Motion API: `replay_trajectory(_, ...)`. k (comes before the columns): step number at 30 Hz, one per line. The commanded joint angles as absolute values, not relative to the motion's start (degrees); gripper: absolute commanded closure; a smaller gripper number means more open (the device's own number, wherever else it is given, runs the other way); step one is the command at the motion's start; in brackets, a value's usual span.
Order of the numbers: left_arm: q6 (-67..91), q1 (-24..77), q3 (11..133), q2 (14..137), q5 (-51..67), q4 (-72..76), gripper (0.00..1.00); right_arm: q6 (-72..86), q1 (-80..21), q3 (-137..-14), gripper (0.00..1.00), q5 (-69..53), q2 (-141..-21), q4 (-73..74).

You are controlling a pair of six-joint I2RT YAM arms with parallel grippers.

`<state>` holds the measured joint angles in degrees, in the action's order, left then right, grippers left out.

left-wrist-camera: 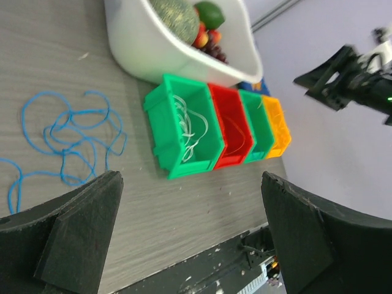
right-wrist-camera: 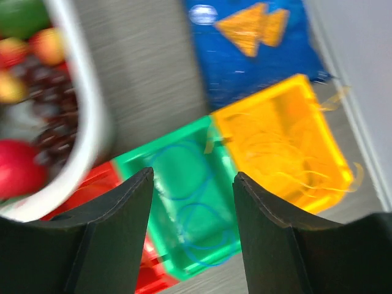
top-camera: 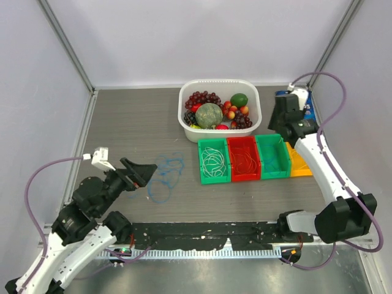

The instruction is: Untangle the cables

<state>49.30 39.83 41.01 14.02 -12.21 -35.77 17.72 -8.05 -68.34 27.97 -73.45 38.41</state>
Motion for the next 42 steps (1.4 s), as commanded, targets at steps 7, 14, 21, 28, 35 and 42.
replay_trajectory(7, 65.8, 39.7, 32.3, 23.1, -16.9, -38.0, 0.02, 20.8, -43.0, -65.7, 0.33, 14.5, -66.4, 18.9)
replay_trajectory(14, 72.8, 39.7, 26.9, 32.0, -19.7, -35.3, 0.09, 24.1, -58.6, -60.9, 0.34, 2.0, -77.8, 3.8)
replay_trajectory(21, 83.0, 39.7, 25.8, 36.2, -26.5, -41.6, 0.14, 24.7, -63.4, -56.4, 0.36, 4.6, -82.1, -1.9)
replay_trajectory(28, 83.9, 38.1, 29.7, 41.8, -39.5, -44.5, 0.12, 23.4, -63.4, -48.9, 0.36, 6.0, -72.8, -1.2)
replay_trajectory(35, 77.1, 22.1, 29.6, 52.6, -23.9, -33.3, 0.12, 18.4, -63.3, -43.2, 0.36, 12.7, -58.2, 2.0)
replay_trajectory(42, 76.5, 18.4, 30.1, 60.6, -20.1, -23.8, 0.21, 15.6, -63.3, -42.2, 0.36, 15.3, -54.2, 5.2)
